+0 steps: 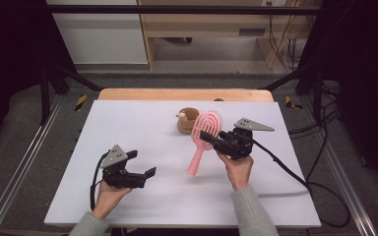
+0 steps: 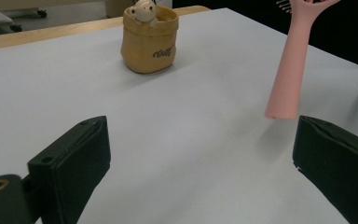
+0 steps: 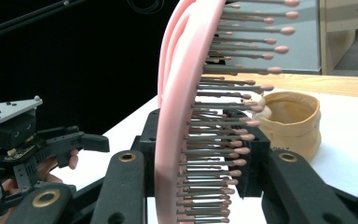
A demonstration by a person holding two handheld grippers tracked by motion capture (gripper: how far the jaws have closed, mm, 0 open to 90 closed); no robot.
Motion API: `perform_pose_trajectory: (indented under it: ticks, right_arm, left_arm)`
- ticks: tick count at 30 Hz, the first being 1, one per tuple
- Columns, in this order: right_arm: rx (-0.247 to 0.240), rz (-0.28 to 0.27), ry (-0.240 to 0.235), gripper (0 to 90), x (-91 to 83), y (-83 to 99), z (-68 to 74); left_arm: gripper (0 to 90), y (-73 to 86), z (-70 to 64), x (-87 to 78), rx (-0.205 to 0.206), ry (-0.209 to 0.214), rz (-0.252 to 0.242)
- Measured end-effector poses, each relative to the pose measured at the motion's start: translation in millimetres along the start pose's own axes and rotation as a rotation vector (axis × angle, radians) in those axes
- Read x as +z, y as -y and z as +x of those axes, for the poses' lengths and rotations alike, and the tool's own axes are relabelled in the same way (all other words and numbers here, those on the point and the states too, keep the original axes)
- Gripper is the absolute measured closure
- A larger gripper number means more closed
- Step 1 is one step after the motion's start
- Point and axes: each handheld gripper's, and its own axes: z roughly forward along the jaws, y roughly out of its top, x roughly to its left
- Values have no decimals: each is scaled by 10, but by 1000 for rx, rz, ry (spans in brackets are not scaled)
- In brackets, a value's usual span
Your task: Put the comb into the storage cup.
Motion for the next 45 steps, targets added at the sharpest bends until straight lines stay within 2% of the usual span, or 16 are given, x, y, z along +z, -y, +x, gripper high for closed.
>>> perform_pose_trajectory:
  ticks: [10, 17, 26, 38, 45]
  right_arm:
    - [-13, -11, 20, 629, -24, -64, -28]
    - [-25, 2, 26, 629, 41, -97, -44]
    - [-37, -3, 39, 629, 98, -166, -47]
    - [-63, -7, 63, 629, 153, -279, -52]
    - [-58, -16, 82, 629, 191, -310, -98]
  left_arm:
    - [42, 137, 148, -163, 3, -31, -11]
    - [42, 235, 242, -265, 5, -52, -13]
    - [42, 366, 385, -411, -15, -84, -20]
    - [42, 455, 441, -466, -1, -107, -17]
    - [42, 484, 465, -454, -3, -109, -7]
